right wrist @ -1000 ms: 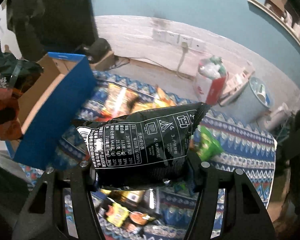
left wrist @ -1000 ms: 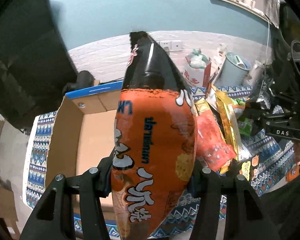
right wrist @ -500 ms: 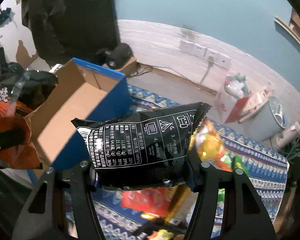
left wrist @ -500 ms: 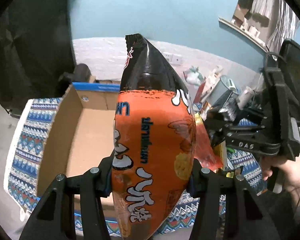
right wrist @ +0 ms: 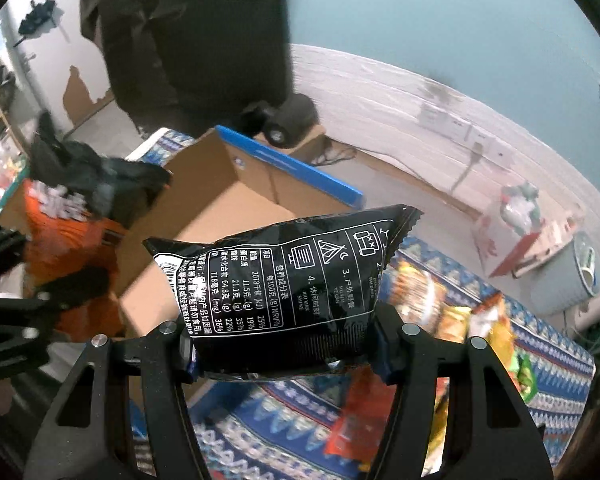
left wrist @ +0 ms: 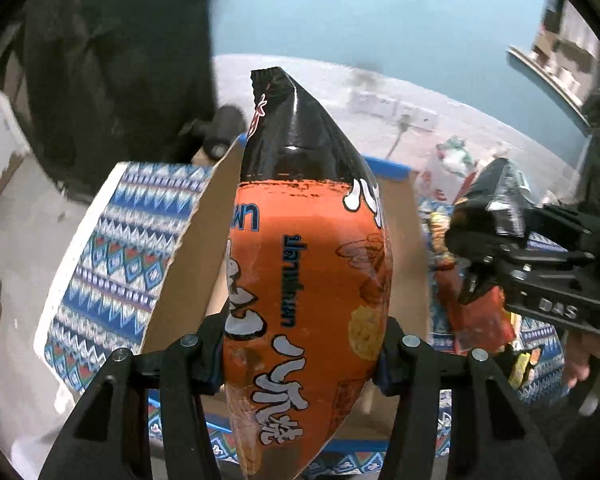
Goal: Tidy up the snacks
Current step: 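Carry the orange bag with the left tool while the right tool carries the black bag to the box, then release the orange bag with the left tool while the right tool releases the black bag into the box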
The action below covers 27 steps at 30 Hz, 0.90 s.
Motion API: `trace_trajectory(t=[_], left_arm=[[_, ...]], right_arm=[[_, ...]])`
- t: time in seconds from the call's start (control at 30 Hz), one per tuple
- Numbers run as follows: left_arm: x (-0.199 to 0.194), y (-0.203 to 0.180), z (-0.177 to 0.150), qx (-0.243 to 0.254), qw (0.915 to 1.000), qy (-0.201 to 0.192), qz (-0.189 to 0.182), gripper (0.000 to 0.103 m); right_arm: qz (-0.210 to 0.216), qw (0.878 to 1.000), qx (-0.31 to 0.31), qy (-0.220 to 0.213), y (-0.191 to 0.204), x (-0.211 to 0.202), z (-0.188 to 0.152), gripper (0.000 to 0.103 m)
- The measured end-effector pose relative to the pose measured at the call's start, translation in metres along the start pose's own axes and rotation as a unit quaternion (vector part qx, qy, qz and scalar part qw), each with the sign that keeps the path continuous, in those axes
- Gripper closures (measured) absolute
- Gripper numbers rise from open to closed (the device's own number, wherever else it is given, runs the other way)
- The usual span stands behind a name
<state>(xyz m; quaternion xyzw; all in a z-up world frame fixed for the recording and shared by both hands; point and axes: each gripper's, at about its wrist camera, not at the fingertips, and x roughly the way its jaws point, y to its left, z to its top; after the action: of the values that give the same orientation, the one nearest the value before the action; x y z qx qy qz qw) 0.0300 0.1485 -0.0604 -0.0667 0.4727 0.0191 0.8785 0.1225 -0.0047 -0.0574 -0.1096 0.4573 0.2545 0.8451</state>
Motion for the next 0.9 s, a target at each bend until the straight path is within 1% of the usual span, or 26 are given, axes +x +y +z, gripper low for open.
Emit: trace_trajectory(t=[0.2,0.33,0.43,0.53,0.6,0.63,0.9], left_arm=[[0.017,0.028,-0.004,-0.033,0.9991,0.021,0.015,0.047],[0.025,0.035,-0.008,-0.049,0.9979,0.04,0.016,0.047],[0.029,0.036,-0.01,-0.043,0.9969,0.052,0.04,0.047],[0.027,0.034,-0.011,-0.031,0.9969,0.048,0.053,0.043],[0.024,0.034,-0.011,-0.03,0.9966,0.046,0.061,0.035],[0.024,0.037,-0.01,-0.031,0.9966,0.043,0.063,0.033],[0.016,0.048,-0.006,-0.055,0.9958,0.029,0.067,0.032]], right_arm=[[0.014,1.0,-0.019,0.007,0.028,0.019,0.012,0.041],[0.02,0.999,-0.022,0.02,0.038,0.036,0.015,0.041],[0.027,0.999,-0.023,0.03,0.042,0.046,0.017,0.041],[0.03,0.999,-0.024,0.035,0.044,0.052,0.018,0.041],[0.036,0.998,-0.024,0.038,0.046,0.055,0.018,0.041],[0.036,0.998,-0.026,0.039,0.047,0.056,0.018,0.041],[0.046,0.997,-0.032,0.054,0.049,0.063,0.015,0.041]])
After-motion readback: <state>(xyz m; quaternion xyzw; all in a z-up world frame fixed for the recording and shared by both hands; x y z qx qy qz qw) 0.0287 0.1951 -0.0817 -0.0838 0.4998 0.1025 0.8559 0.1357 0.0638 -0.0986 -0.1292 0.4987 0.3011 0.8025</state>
